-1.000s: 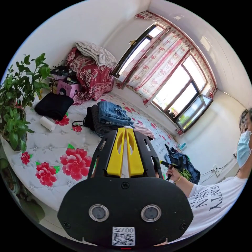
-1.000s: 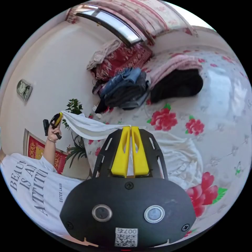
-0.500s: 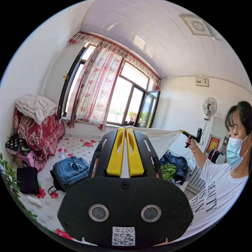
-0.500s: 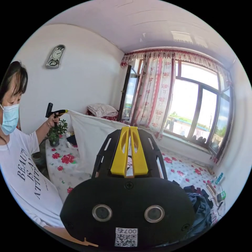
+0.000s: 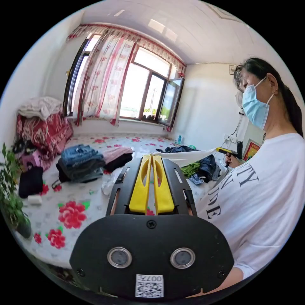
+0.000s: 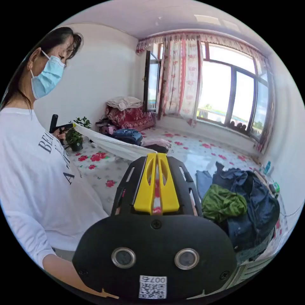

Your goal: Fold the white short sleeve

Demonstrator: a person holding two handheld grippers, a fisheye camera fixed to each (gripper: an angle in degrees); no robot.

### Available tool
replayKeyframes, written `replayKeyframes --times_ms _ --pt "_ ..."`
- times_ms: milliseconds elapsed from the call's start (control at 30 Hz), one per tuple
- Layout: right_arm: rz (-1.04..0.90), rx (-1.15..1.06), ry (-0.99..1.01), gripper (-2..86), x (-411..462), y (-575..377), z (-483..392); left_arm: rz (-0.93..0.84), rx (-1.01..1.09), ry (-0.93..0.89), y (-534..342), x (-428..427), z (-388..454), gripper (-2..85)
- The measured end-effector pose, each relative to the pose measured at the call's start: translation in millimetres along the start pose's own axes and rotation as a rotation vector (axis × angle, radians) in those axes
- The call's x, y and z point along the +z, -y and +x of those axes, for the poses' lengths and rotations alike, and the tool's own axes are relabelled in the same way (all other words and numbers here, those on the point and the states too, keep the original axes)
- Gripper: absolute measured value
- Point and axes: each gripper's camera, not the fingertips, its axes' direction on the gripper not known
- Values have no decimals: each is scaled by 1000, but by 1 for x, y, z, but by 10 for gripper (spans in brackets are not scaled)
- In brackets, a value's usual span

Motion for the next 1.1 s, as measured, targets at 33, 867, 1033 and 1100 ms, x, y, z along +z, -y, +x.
replayKeyframes --times_ms 33,867,1033,1100 --pt "-61 47 19 -3 14 -16 1 -21 -31 -5 -9 4 -5 -10" --pt "-433 518 115 19 347 5 185 -476 -605 201 -41 279 -285 35" --pt "-519 647 115 44 369 -23 197 -561 -640 297 -59 287 -313 108" --pt "-505 640 141 51 358 -37 189 -560 -622 310 -73 263 -315 108"
